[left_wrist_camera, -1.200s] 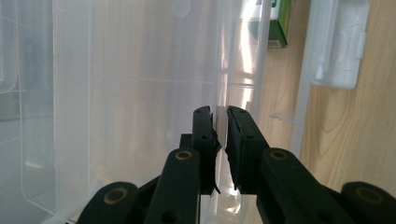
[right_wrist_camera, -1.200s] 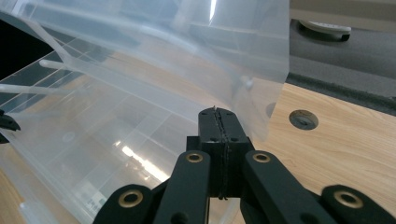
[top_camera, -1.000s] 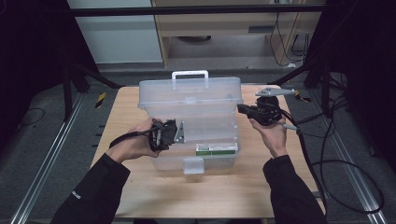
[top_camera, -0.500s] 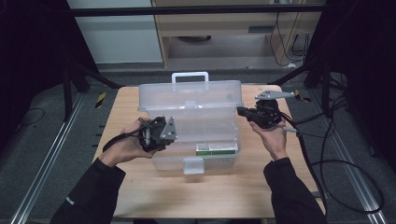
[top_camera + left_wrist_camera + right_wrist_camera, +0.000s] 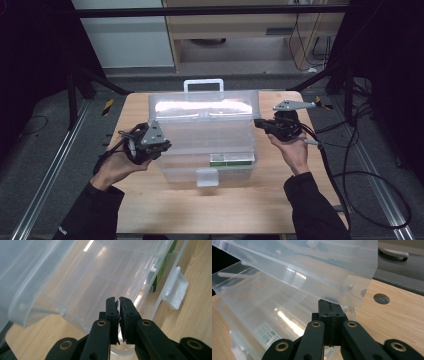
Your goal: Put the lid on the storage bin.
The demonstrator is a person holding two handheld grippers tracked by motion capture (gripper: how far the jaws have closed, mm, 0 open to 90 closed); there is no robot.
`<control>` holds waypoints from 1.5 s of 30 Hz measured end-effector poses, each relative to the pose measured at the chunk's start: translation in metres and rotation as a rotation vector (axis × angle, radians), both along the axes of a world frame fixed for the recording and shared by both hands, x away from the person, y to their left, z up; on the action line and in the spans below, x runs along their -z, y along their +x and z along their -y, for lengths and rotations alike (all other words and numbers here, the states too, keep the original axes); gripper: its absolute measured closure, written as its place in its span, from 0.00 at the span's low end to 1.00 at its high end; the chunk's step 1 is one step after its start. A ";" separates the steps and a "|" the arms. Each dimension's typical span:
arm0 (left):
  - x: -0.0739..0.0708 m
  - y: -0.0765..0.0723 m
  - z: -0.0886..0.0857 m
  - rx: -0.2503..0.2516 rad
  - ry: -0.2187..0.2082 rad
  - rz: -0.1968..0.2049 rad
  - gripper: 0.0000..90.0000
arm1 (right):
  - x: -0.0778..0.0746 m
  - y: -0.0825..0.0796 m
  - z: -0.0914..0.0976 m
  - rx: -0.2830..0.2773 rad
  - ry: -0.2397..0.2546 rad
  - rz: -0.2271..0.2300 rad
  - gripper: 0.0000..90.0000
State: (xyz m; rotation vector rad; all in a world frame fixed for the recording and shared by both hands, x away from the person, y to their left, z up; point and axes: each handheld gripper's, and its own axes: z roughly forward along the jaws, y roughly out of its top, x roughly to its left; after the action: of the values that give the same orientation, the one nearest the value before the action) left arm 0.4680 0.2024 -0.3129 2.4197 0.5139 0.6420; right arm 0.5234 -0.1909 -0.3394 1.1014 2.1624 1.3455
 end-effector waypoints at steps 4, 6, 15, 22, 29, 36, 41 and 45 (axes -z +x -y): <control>0.005 0.000 -0.013 -0.076 -0.053 0.017 0.97 | 0.001 -0.001 0.000 -0.002 -0.005 0.000 1.00; 0.008 0.001 -0.019 -0.114 -0.080 0.027 0.99 | 0.002 -0.002 0.000 -0.004 -0.005 0.000 1.00; 0.024 0.010 -0.046 -0.286 -0.222 0.043 0.99 | 0.005 -0.005 0.001 -0.015 -0.016 -0.007 1.00; 0.035 0.016 -0.049 -0.315 -0.277 0.028 0.99 | 0.010 -0.010 0.001 -0.024 -0.027 -0.012 1.00; 0.044 0.017 -0.050 -0.327 -0.299 0.019 0.99 | 0.018 -0.017 0.001 -0.028 -0.034 -0.014 1.00; 0.051 0.013 -0.051 -0.329 -0.322 0.025 0.99 | 0.027 -0.025 0.002 -0.026 -0.051 -0.011 1.00; 0.054 0.011 -0.051 -0.328 -0.319 0.023 0.99 | 0.033 -0.029 0.006 -0.019 -0.045 -0.007 1.00; 0.060 0.007 -0.050 -0.316 -0.328 0.016 0.99 | 0.036 -0.033 0.007 -0.016 -0.051 -0.009 1.00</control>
State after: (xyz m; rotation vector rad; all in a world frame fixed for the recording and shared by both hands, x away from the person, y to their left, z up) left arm 0.4747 0.2526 -0.3731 2.0415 0.9304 0.6485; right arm 0.4909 -0.1977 -0.3759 1.0751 2.2047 1.2870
